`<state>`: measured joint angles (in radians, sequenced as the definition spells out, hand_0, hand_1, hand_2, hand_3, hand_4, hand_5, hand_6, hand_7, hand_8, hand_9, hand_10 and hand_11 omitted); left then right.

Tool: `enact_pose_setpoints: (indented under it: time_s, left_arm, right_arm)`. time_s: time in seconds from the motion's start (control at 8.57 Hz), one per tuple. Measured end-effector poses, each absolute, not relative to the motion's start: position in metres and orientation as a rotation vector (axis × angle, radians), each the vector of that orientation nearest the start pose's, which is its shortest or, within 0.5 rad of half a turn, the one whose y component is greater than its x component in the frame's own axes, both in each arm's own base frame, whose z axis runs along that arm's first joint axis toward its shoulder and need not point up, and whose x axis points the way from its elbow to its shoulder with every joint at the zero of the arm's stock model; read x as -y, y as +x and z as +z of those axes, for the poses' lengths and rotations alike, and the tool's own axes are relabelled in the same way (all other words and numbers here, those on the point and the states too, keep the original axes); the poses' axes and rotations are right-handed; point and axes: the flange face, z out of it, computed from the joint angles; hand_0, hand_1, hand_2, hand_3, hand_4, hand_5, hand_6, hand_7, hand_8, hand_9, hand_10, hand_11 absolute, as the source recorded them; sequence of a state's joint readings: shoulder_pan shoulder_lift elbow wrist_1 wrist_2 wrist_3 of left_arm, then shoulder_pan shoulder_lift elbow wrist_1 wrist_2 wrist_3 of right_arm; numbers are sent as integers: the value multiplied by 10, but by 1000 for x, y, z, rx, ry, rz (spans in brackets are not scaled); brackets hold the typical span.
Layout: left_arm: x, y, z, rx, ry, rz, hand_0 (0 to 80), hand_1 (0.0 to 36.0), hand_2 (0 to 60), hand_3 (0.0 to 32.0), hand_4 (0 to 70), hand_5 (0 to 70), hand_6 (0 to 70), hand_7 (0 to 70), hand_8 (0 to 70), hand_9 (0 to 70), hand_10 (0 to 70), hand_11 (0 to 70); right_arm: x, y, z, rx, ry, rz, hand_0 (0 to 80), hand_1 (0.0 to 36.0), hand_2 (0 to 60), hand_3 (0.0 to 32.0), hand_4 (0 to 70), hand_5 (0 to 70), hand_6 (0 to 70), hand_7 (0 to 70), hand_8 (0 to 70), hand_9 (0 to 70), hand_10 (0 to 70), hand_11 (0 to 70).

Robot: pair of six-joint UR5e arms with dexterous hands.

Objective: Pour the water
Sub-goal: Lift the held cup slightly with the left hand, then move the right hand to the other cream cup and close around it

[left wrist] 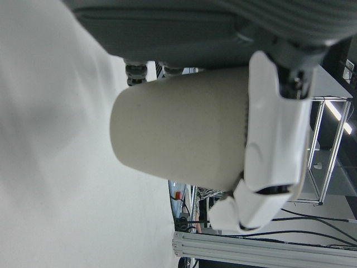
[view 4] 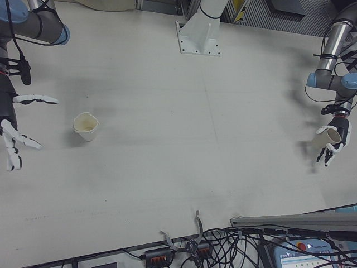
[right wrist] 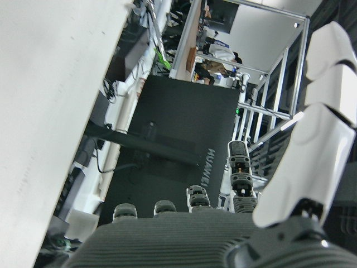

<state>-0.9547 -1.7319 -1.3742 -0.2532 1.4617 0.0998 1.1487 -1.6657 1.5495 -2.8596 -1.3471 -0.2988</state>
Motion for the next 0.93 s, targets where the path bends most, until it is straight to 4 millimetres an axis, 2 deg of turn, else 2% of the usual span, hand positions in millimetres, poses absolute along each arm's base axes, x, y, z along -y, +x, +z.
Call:
enact_pose_setpoints:
  time_s: [0.12,0.23,0.35,0.47,0.7,0.93]
  left_arm:
    - [547,210,666,-2154,-484,-1713,639,360,600,0,388,700,81,126,11,11,46,98]
    - [542,206,662,-2155,-490,-1721,642,360,600,0,382,700,78,122,11,10,45,96]
    - [540,202,658,-2161,-493,-1723,653,360,600,0,375,700,76,121,10,10,44,94]
    - [538,200,655,-2165,-494,-1721,657,360,600,0,368,700,75,120,10,10,44,94]
    - [535,197,653,-2177,-485,-1729,640,360,600,0,359,700,72,115,10,9,42,91]
    - [528,191,662,-2178,-477,-1741,633,360,600,0,353,700,70,112,9,8,41,90]
  right_arm:
    - [480,-75,737,-2687,-45,-2233,464,110,37,0,41,58,18,4,0,0,0,0]
    - [472,-89,766,-2719,-24,-2246,466,115,28,0,37,63,17,6,0,0,0,0]
    - [462,-92,791,-2741,-12,-2240,472,122,22,0,32,85,13,9,0,0,0,0]
    - [456,-91,803,-2750,-7,-2235,477,131,34,0,23,92,15,15,0,0,0,0]
    - [451,-100,806,-2813,-60,-2240,504,176,94,0,59,152,32,45,0,0,0,0]
    - [450,-116,800,-2909,-158,-2233,500,170,90,0,67,156,32,47,0,0,0,0]
